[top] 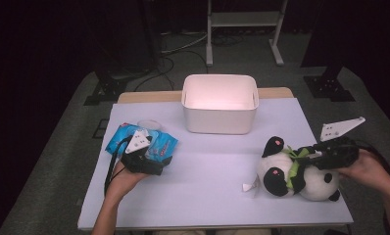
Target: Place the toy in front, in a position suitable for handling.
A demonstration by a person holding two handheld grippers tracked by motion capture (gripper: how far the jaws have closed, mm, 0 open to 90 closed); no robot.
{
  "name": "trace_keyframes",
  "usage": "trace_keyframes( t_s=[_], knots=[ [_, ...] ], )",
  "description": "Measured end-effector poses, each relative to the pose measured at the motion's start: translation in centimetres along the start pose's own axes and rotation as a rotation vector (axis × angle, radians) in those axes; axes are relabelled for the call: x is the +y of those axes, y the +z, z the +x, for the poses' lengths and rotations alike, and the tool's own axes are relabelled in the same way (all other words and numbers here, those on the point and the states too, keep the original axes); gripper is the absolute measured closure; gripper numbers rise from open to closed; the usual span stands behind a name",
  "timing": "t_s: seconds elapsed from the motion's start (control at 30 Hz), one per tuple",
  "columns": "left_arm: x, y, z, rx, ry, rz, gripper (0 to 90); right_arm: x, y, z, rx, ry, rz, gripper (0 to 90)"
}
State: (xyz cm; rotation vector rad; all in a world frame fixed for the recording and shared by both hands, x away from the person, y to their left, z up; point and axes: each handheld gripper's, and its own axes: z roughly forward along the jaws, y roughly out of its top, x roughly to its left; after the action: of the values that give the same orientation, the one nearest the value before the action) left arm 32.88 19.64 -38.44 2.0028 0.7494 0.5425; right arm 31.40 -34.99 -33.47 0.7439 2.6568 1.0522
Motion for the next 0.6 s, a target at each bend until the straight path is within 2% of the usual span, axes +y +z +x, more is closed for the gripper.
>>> trace_keyframes(
  t_s=[0.17,0.47,0.5,0.6],
  knots=[
    [0.02,0.04,-0.08,0.003,-0.002,-0.007,0.0,0.07,-0.23,0.37,0.027,-0.007,-0.008,72.3],
    [0.06,-0.14,0.05,0.011,0.001,-0.01,0.0,0.34,-0.5,0.75,0.073,-0.023,0.001,75.5],
    [0.02,-0.08,0.04,0.01,-0.001,-0.006,0.0,0.4,-0.65,0.8,0.089,-0.024,0.001,75.8],
    [-0.02,-0.01,0.03,0.01,-0.004,-0.006,0.0,0.52,-0.79,0.75,0.091,-0.021,-0.005,76.0]
  ],
)
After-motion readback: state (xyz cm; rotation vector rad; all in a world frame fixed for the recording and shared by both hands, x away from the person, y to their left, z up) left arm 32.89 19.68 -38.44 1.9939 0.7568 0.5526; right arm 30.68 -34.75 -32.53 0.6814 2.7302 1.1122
